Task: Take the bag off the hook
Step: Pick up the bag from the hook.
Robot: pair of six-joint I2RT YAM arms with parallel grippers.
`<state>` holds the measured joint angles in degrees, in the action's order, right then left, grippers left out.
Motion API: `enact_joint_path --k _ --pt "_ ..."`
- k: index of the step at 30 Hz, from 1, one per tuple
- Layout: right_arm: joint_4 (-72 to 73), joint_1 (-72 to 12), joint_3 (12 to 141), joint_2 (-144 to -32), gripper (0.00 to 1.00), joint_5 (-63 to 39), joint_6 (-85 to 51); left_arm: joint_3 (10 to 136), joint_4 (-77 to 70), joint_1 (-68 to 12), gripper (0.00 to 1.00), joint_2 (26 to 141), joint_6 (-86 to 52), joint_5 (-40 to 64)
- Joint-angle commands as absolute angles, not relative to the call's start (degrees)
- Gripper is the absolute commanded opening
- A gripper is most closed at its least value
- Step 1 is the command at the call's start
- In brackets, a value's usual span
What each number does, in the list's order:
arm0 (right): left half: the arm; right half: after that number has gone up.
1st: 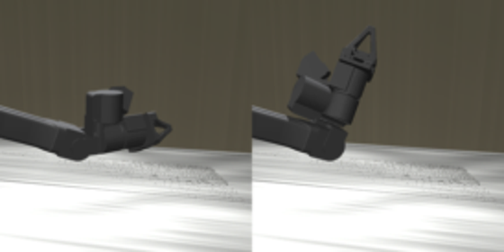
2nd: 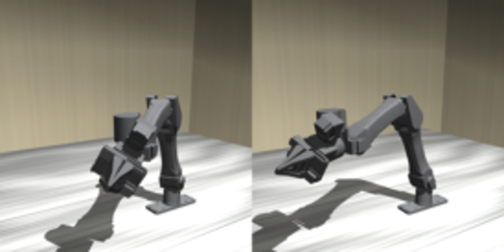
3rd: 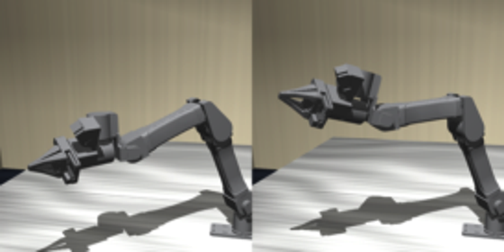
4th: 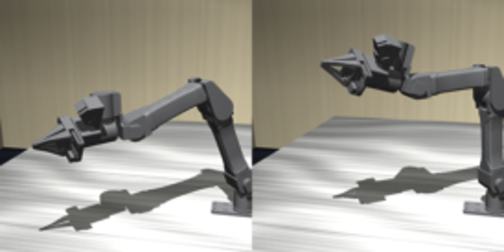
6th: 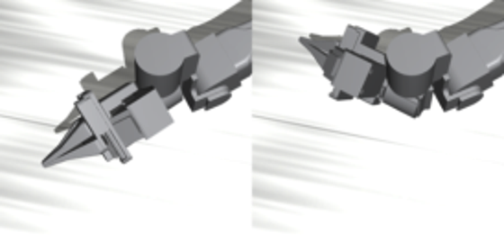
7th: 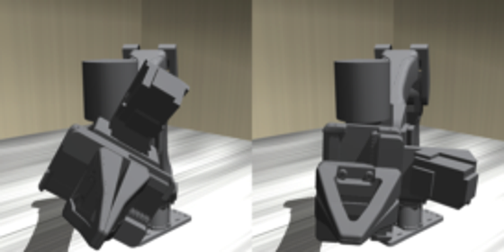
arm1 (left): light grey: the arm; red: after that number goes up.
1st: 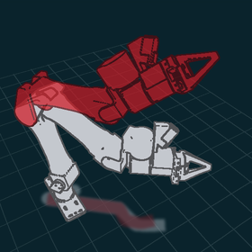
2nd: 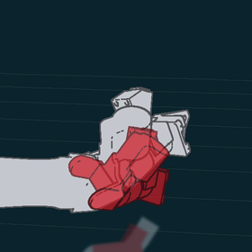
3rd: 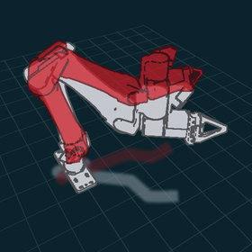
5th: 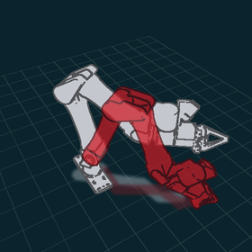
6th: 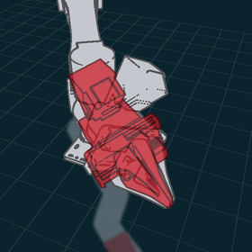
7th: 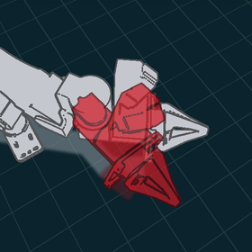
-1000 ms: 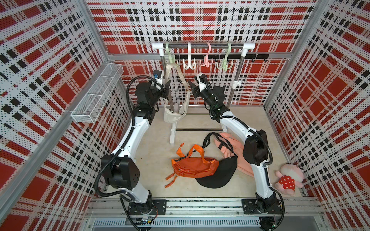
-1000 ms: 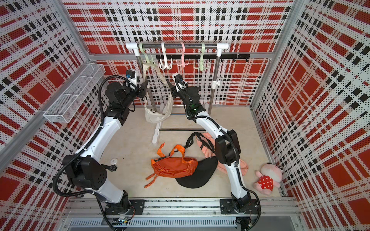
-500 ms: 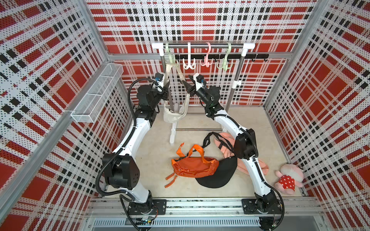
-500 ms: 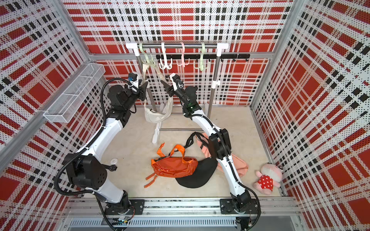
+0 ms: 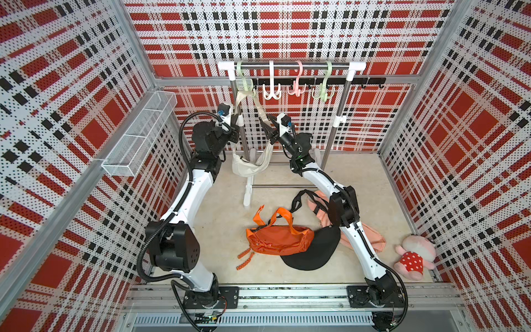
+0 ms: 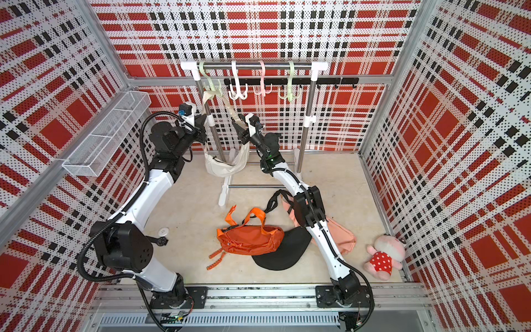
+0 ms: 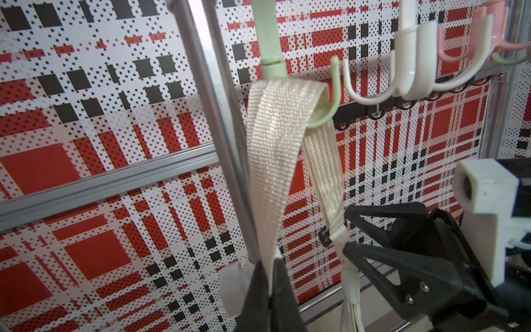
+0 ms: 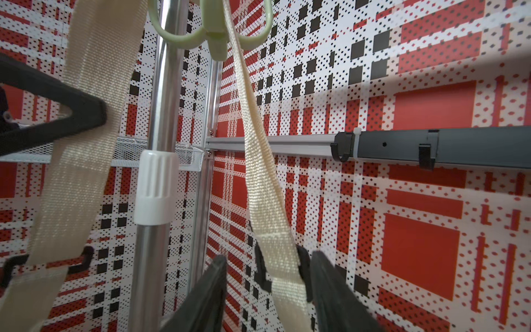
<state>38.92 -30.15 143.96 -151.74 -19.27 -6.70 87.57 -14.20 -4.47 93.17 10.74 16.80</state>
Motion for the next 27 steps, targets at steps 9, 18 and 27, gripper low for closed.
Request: enact_joint_path --k 9,18,27 --pt "40.0 -30.6 146.5 -153.9 0.45 -21.5 -5.4 86.9 -18.5 -0.5 0.0 89.9 7.2 27.5" --pt "40.0 -30.6 146.7 -154.6 0.35 -23.7 -5.6 87.7 -17.8 0.4 0.0 90.8 7.7 30.6" --pt "42.4 -30.8 139.2 -149.2 0.05 -25.3 -5.9 87.0 -18.5 0.6 0.0 91.0 7.5 28.8"
